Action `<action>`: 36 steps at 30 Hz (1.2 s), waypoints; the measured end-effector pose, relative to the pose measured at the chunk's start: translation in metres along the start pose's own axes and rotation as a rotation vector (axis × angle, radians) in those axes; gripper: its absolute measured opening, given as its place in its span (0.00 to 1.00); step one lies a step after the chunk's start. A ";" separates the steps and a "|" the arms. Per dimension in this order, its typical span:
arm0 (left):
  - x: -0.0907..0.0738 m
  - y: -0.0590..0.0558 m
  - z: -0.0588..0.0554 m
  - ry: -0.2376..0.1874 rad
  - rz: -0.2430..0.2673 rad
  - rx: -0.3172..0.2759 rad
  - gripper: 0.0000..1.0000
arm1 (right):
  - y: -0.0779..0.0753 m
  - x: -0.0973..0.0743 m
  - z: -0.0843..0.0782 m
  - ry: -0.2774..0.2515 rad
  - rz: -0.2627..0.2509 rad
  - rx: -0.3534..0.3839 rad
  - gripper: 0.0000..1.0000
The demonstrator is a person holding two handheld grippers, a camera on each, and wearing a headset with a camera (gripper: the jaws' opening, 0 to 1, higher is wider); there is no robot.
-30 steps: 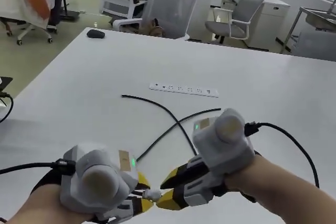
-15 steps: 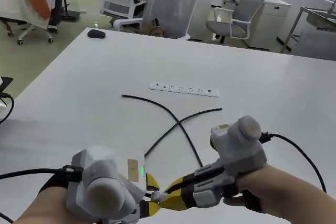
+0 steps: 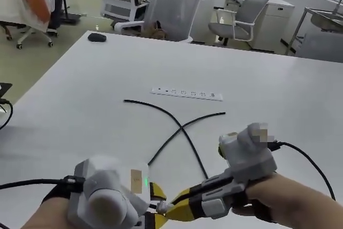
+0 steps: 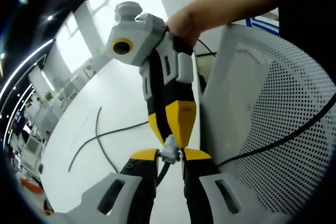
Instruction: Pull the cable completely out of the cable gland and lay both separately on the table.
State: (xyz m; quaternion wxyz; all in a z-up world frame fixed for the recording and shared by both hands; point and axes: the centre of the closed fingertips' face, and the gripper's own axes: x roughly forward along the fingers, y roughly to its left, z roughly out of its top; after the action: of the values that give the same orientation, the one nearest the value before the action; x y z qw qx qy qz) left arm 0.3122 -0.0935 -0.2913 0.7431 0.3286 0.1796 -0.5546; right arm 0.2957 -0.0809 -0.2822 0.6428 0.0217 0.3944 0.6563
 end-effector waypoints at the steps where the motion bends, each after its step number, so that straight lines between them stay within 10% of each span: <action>1: 0.000 -0.001 0.000 0.000 -0.004 0.004 0.18 | 0.001 0.000 -0.001 0.005 0.003 -0.003 0.12; 9: 0.003 -0.005 -0.002 0.011 -0.027 0.014 0.17 | 0.003 0.001 -0.006 0.089 -0.055 -0.161 0.12; 21: 0.000 -0.010 -0.009 0.064 -0.036 -0.022 0.17 | -0.001 0.012 -0.007 0.305 -0.271 -0.521 0.10; 36: -0.001 -0.014 -0.012 0.056 -0.077 -0.169 0.17 | 0.001 0.017 -0.013 0.472 -0.396 -0.906 0.10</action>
State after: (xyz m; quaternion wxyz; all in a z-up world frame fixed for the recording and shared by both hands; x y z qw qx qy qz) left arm 0.3001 -0.0870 -0.3029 0.7410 0.2728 0.2590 -0.5562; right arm 0.2848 -0.0725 -0.2984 0.5931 -0.4800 0.2023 0.6139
